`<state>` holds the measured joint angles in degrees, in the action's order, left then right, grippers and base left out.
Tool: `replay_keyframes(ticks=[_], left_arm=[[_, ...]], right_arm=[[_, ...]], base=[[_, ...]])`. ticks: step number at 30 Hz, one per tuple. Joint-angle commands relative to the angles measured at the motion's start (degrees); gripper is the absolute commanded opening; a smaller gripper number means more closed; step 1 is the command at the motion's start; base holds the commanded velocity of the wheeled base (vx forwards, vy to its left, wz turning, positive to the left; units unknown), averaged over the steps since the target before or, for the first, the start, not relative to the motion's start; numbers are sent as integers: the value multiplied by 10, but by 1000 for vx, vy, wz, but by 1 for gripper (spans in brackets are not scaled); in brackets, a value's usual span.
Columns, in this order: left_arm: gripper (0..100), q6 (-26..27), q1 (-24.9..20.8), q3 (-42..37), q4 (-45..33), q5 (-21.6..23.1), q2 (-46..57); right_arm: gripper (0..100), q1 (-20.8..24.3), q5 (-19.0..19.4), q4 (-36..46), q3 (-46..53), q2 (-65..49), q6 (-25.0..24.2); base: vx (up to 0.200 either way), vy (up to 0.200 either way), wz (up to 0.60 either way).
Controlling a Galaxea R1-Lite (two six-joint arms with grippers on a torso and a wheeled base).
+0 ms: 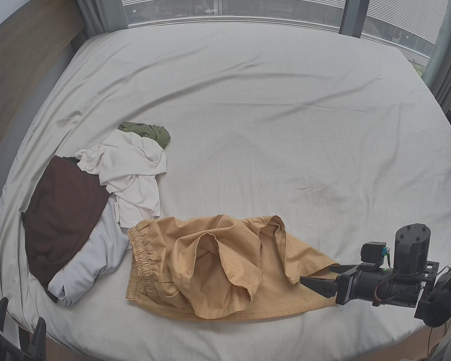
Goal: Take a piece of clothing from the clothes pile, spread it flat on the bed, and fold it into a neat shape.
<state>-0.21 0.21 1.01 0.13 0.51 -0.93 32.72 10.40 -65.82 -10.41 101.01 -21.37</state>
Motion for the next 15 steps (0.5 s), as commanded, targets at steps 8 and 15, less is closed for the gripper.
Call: replay_keyframes(ticks=[8, 15], left_arm=[[100, 3, -1, -10, -1, 4, 9], [100, 19, -1, -10, 3, 26, 9]], right_arm=[[100, 113, 26, -76, -23, 20, -35], [100, 112, 26, -76, -31, 27, -36]], base=[[0, 0, 0], [0, 0, 0]])
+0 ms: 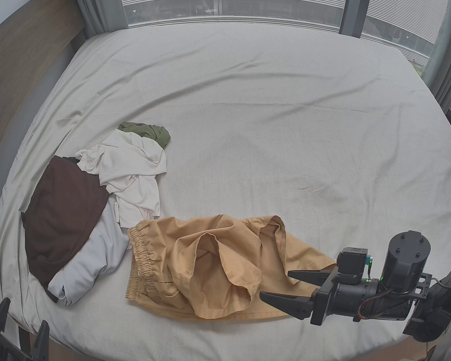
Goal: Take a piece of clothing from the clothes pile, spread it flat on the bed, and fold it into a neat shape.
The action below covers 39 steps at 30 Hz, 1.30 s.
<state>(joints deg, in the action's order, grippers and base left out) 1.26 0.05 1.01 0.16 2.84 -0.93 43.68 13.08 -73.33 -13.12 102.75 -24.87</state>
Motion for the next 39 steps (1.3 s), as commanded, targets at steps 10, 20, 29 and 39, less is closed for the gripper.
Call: replay_keyframes(ticks=[10, 20, 29, 39], left_arm=[[100, -8, -87, 278, 71, 39, -261], [100, -257, -153, 302, 273, 164, -508], [100, -198, -171, 243, 410, 254, -646], [100, -150, -179, 201, 426, 254, -722]], right_arm=[[100, -4, 3, -33, -22, 10, -3], [100, -92, 61, -148, 1, 8, -2], [100, -103, 70, -149, 4, 10, 0], [100, -111, 70, -149, 7, 13, 5]], base=[[0, 0, 0], [0, 0, 0], [0, 0, 0], [0, 0, 0]])
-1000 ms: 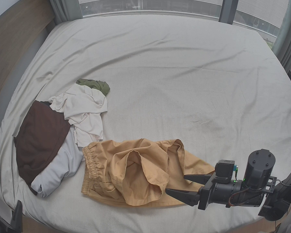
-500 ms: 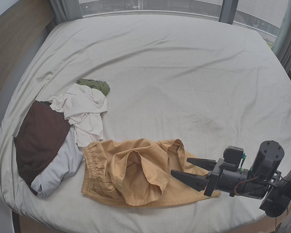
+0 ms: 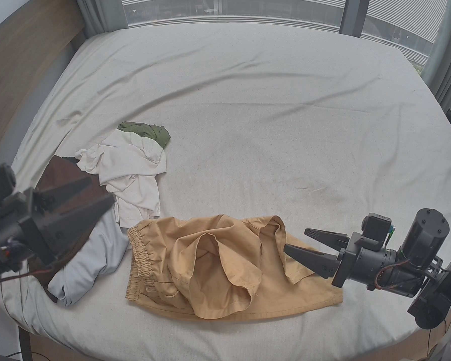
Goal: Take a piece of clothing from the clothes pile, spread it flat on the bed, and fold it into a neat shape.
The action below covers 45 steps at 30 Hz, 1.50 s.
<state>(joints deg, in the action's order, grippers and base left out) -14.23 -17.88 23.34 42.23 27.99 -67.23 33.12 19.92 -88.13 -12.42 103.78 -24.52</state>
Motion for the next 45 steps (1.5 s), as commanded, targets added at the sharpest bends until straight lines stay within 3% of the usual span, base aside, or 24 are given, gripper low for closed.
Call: replay_keyframes(ticks=[1, 4, 10, 27, 37, 45], left_arm=[[100, 5, 0, -26, 5, 2, -59], [100, 3, 0, -33, 5, 3, -58], [100, 1, 48, -76, -21, 8, -61], [100, 1, 72, -107, -56, 50, -120], [100, 3, 74, -104, -43, 72, -229], [100, 3, 75, -117, 13, 73, -294]], right_arm=[[100, -3, 1, -1, 0, 3, 2], [100, -1, 0, -1, 0, 3, 2], [100, 15, -10, -1, 0, 3, 2], [100, 29, -8, -1, -29, 1, -3], [100, 23, -7, -1, -28, 2, -3], [100, 22, -8, -1, -26, 1, -3]], base=[[0, 0, 0], [0, 0, 0], [0, 0, 0], [0, 0, 0], [0, 0, 0], [0, 0, 0]])
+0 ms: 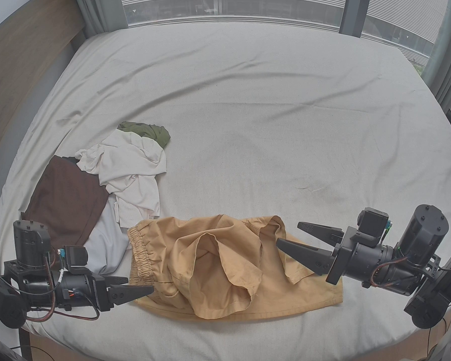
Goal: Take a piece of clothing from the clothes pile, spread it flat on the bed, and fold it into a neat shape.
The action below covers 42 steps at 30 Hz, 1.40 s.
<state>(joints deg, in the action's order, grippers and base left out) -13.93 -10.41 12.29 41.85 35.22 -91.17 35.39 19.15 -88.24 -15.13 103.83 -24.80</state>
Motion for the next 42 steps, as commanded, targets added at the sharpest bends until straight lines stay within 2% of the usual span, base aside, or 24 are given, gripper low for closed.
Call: replay_keyframes(ticks=[1, 12, 25, 30, 32, 37, 42], left_arm=[[100, 0, 0, -7, 25, 0, -63], [100, -2, 0, -19, 121, -1, -137], [100, -4, -6, -54, 306, -3, -240], [100, -45, -16, -59, 355, -1, -256], [100, -78, -31, -65, 394, -1, -269], [100, -83, -53, -92, 466, -1, -305], [100, -82, -60, -96, 472, 2, -313]], right_arm=[[100, -1, 1, 0, 1, 1, 0], [100, 0, 1, 0, 0, 1, 0], [100, -1, 1, 0, 2, 1, 0], [100, -1, 1, 0, 3, 1, 0], [100, -1, 0, 0, 4, 2, 0], [100, -1, 0, 0, 3, 1, 0], [100, -1, 0, 0, 4, 2, 0]], base=[[0, 0, 0], [0, 0, 0], [0, 0, 0], [0, 0, 0], [0, 0, 0], [0, 0, 0], [0, 0, 0]])
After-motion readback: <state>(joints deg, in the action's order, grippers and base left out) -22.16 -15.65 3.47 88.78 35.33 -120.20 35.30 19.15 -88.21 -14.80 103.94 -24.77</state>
